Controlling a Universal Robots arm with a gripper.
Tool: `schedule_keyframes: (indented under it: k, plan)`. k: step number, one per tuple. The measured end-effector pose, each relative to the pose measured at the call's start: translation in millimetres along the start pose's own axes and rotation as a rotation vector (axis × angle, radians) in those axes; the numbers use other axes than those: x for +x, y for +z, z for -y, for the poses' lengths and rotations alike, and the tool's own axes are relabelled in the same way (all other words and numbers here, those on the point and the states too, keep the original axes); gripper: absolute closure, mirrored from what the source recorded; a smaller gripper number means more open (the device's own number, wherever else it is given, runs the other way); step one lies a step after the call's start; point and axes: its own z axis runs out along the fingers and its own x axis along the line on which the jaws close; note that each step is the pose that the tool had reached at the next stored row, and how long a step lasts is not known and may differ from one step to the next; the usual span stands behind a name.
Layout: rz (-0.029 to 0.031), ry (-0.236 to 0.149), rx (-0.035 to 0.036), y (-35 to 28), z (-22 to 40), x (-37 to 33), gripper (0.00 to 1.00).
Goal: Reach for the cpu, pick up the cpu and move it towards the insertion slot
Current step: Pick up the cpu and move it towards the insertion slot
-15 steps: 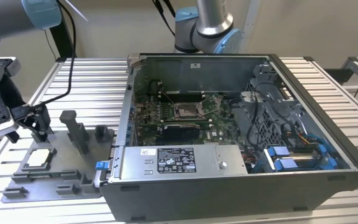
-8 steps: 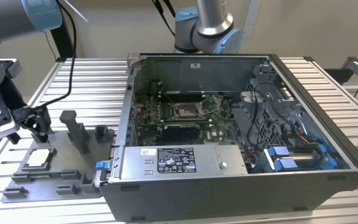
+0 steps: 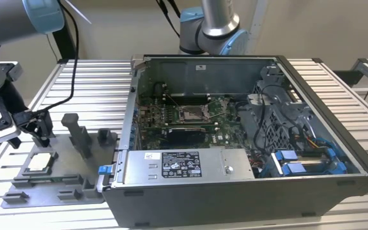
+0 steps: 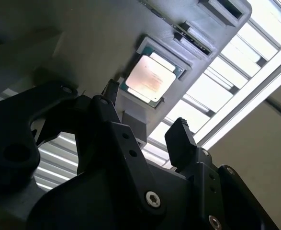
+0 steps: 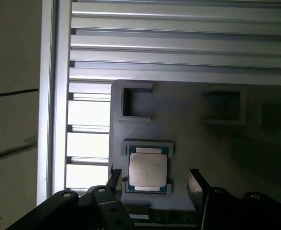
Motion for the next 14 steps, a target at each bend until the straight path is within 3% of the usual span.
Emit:
schedule_keyframes:
  k: [2, 14]
  plan:
    - [0.0, 0.0, -0.0001, 5.8, 0.3, 0.0, 0.0]
    - [0.0001, 0.0, -0.0001, 8.2, 0.4, 0.0, 0.0]
